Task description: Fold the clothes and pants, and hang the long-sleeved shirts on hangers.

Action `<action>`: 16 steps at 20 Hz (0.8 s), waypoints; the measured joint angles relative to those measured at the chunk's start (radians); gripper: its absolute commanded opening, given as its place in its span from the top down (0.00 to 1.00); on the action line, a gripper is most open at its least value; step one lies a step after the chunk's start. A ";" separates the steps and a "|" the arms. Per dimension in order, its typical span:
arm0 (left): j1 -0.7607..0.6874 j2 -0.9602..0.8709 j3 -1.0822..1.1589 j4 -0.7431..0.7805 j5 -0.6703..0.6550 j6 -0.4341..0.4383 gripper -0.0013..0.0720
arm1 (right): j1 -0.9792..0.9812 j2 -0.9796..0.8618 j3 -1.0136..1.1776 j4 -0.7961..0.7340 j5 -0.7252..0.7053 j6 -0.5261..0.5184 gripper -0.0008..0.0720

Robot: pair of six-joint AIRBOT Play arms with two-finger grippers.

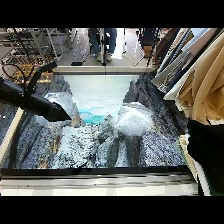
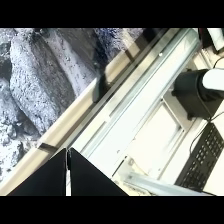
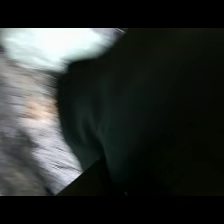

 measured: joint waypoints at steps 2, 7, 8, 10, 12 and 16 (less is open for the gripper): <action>0.000 -0.007 0.000 0.000 0.010 0.016 0.97 | -0.048 0.040 -0.102 -0.087 0.016 -0.007 0.96; 0.000 -0.038 0.000 0.000 0.050 0.032 0.97 | -0.090 0.067 -0.443 -0.297 0.028 0.032 0.77; 0.000 -0.043 0.000 0.000 0.052 0.033 0.97 | -0.093 0.058 -0.494 -0.349 0.030 0.038 0.32; 0.000 -0.049 0.000 0.000 0.058 0.034 0.97 | -0.097 0.026 -0.528 -0.438 0.043 0.034 0.03; 0.000 -0.052 0.000 -0.001 0.061 0.035 0.97 | -0.090 -0.010 -0.458 -0.434 0.043 0.027 0.03; 0.000 -0.055 0.000 -0.001 0.064 0.028 0.97 | -0.039 -0.067 -0.119 -0.286 0.002 0.029 0.03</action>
